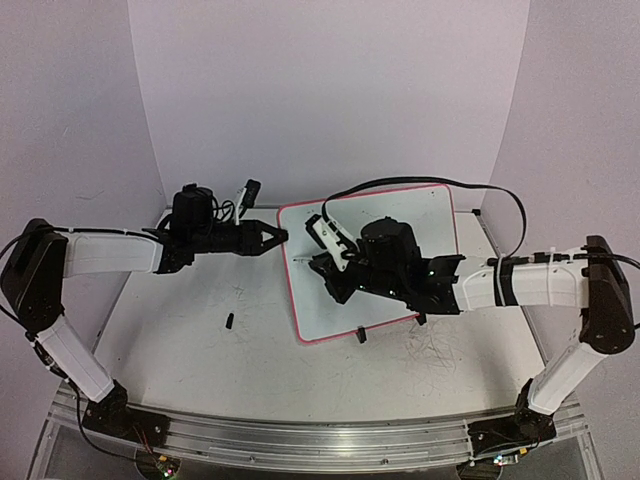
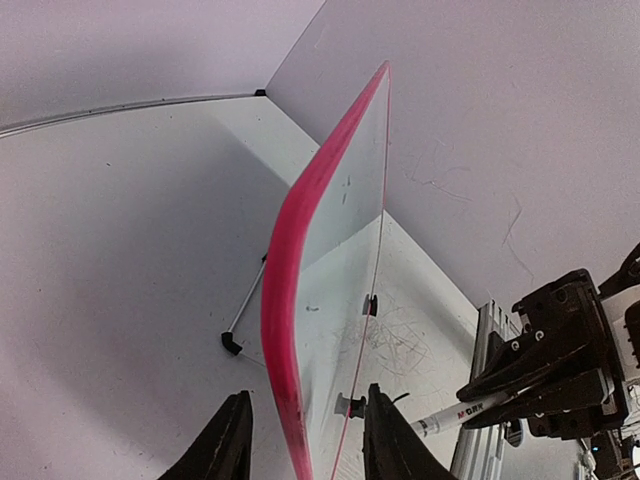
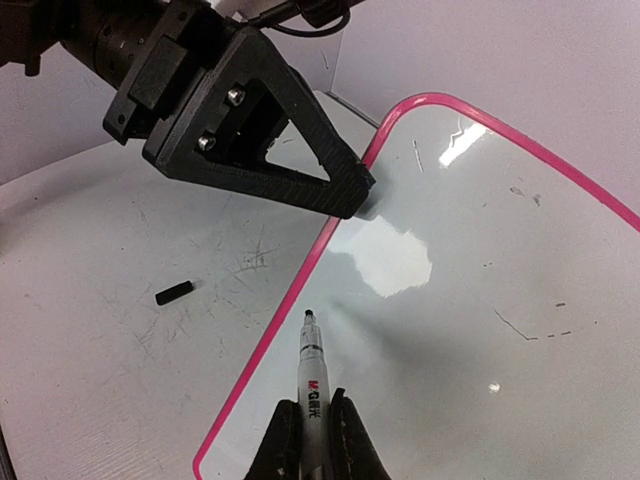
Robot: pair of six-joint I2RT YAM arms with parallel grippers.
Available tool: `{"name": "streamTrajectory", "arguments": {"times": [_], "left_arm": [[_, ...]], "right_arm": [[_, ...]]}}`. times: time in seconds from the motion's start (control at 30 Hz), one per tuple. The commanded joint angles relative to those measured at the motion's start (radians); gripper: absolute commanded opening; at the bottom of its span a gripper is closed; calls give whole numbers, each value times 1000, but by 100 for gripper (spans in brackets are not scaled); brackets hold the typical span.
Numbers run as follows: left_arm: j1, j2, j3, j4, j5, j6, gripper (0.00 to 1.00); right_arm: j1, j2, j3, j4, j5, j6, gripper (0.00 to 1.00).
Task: Write a sentence on the whiteboard
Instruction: Hold the whiteboard.
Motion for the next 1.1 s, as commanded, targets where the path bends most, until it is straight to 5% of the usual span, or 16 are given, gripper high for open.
{"name": "streamTrajectory", "arguments": {"times": [0.0, 1.07], "left_arm": [[4, 29, 1, 77, 80, 0, 39], [4, 89, 4, 106, 118, 29, 13]], "right_arm": [[7, 10, 33, 56, 27, -17, 0], [24, 62, 29, 104, 100, -52, 0]]}}
